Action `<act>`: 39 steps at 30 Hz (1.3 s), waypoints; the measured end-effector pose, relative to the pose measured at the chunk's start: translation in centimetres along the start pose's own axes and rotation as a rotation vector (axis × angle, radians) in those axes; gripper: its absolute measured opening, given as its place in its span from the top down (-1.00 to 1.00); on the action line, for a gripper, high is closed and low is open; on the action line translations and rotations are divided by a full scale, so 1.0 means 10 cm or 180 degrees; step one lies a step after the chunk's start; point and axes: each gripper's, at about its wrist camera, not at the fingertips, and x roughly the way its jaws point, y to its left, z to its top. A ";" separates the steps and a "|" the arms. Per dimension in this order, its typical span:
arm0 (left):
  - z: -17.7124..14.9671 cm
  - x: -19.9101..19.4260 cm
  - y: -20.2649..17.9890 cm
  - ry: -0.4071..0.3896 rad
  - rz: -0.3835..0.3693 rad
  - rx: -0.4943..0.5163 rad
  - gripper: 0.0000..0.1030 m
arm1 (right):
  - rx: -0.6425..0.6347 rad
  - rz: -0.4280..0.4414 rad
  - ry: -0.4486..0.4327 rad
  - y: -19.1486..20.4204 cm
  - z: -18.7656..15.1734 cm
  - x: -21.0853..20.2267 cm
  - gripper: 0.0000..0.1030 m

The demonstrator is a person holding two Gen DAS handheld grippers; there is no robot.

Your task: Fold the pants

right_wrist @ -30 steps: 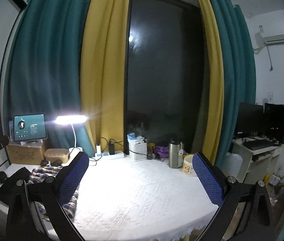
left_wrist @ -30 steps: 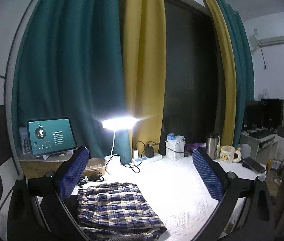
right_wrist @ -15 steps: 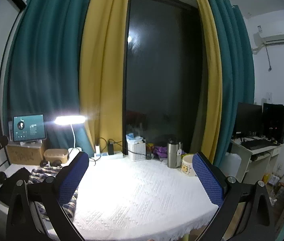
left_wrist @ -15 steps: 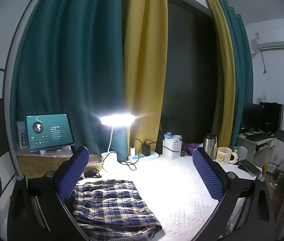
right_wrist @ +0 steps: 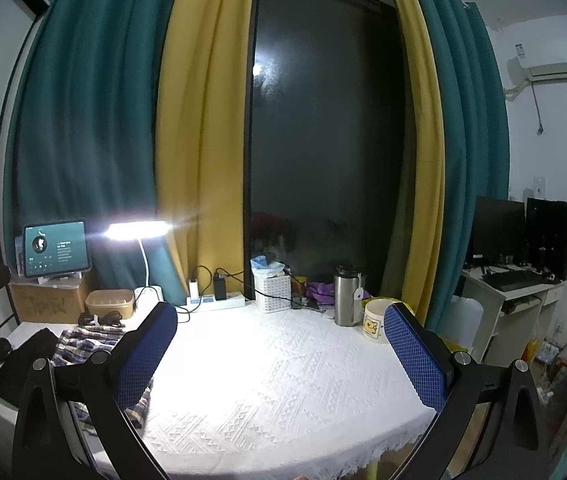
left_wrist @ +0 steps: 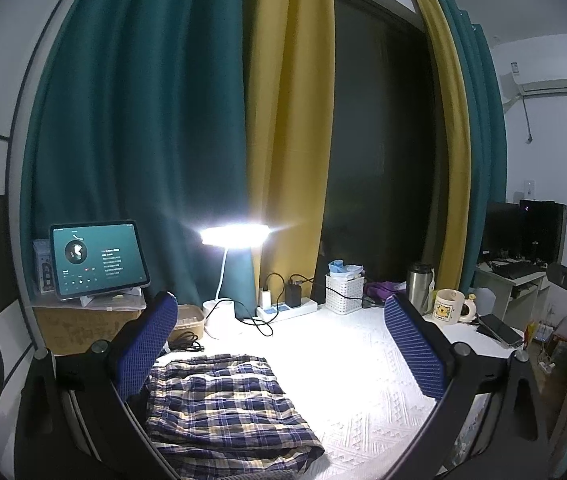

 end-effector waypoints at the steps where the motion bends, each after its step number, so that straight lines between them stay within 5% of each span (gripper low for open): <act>1: 0.00 0.00 -0.01 0.0004 0.0001 0.0001 -0.98 | 0.0004 0.0002 0.0001 0.00 0.00 0.00 -1.00; 39: 0.01 0.02 0.04 0.0082 0.0026 0.0027 -0.98 | -0.0005 0.0030 0.0007 0.04 -0.03 -0.01 -1.00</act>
